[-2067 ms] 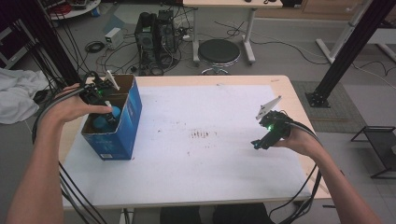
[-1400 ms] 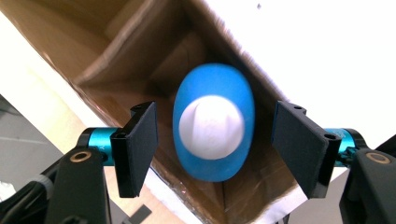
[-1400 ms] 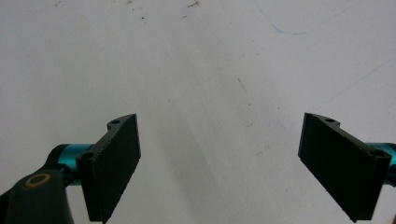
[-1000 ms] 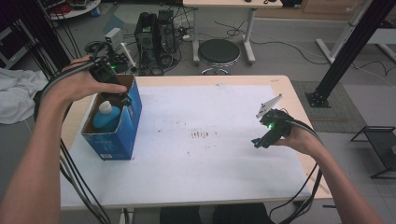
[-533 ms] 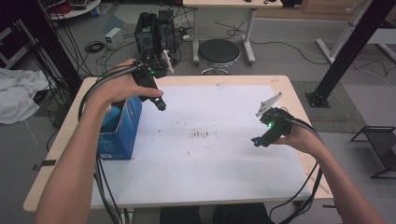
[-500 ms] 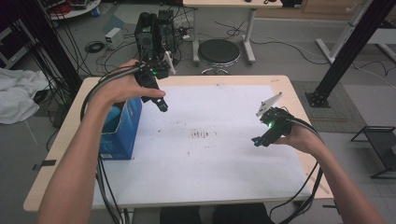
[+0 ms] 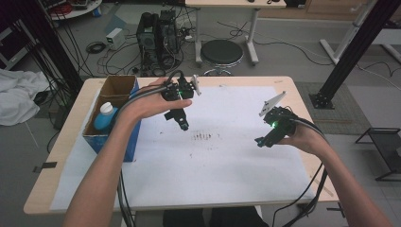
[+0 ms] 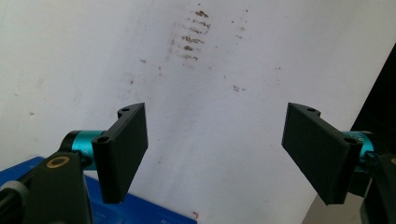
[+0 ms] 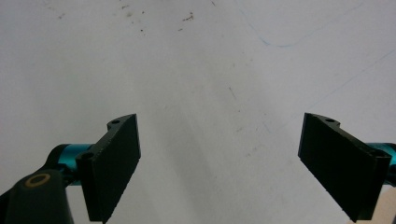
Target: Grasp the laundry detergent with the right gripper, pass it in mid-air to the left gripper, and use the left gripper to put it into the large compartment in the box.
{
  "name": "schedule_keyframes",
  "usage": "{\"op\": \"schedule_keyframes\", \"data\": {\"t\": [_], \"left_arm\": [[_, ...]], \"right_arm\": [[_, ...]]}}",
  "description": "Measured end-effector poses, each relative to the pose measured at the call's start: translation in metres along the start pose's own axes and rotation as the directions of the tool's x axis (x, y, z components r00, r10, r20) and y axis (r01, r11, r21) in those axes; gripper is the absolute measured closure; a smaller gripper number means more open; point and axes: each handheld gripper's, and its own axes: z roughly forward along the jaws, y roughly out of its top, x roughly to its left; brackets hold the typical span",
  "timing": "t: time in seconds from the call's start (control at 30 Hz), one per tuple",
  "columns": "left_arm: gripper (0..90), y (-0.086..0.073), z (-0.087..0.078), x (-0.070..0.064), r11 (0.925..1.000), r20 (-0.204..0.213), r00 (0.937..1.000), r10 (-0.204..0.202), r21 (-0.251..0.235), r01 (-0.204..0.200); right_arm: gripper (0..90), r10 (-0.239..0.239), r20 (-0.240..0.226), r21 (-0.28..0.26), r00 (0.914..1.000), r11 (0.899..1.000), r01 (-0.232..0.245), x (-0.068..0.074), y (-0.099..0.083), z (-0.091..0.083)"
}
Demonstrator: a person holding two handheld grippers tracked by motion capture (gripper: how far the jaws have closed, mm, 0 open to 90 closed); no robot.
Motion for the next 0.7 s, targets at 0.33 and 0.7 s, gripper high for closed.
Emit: {"op": "schedule_keyframes", "data": {"t": [0.33,0.7], "left_arm": [[22.8,0.001,0.026,-0.004,0.9999,0.008,1.0,-0.006,0.011,0.006],[22.7,0.0,0.031,-0.006,0.9998,0.016,0.9998,-0.007,0.02,0.007]], "right_arm": [[12.2,-0.008,0.009,-0.008,0.9999,1.0,0.008,-0.002,0.01,-0.009],[12.2,-0.013,0.012,-0.007,0.9998,1.0,0.013,-0.003,0.007,-0.011]]}}
